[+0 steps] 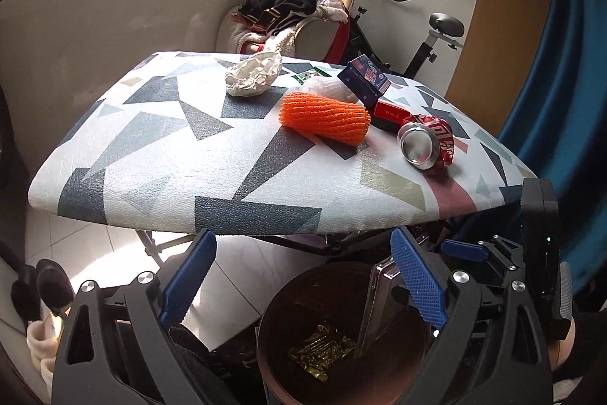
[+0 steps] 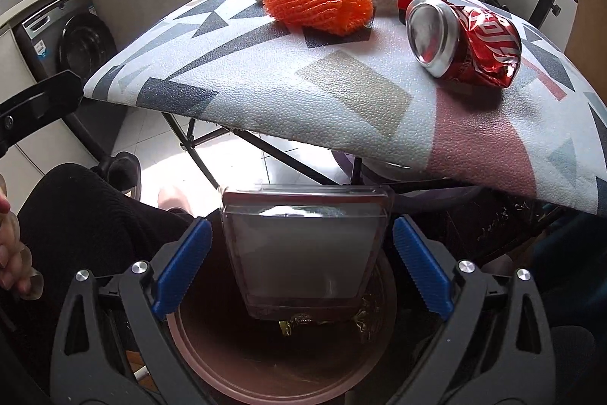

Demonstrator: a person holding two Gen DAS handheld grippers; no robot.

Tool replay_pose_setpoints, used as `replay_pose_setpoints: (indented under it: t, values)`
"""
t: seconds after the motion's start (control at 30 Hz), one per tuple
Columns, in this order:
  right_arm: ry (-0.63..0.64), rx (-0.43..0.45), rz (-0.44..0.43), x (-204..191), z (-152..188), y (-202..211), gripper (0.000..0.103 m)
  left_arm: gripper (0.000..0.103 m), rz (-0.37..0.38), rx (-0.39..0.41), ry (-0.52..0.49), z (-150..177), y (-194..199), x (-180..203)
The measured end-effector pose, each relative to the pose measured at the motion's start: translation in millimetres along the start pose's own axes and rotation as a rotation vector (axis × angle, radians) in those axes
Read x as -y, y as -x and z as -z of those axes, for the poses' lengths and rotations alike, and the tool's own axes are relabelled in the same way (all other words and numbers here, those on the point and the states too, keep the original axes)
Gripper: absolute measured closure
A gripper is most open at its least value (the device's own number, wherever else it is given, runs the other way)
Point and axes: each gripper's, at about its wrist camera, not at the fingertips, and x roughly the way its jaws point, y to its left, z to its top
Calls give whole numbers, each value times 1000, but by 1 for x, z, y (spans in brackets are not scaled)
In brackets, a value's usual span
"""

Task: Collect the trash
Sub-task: 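Open both grippers over the bin and raise them back toward the board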

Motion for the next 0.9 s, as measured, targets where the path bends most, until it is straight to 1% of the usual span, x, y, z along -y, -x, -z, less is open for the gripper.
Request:
replay_pose_setpoints:
  t: [0.13,0.3,0.47,0.6,0.73,0.83,0.9]
  values:
    - [-11,-9,-3,2,1,-1,6,12,-1,-1,10,0,1,-2]
    - [-28,7,6,6,0,4,6,12,-3,1,6,0,1,-2]
    - [-45,59,33,12,-4,18,6,12,-11,4,19,-1,2,-4]
    - [-56,118,54,19,-10,32,6,11,-6,4,65,-5,2,-13]
    - [-60,156,63,28,-18,43,6,9,-4,16,107,-10,2,-22]
    - [-66,185,59,37,-24,51,6,8,-9,16,105,-15,0,-23]
    - [-63,203,79,43,-29,56,6,8,-16,20,85,-19,-1,-21]
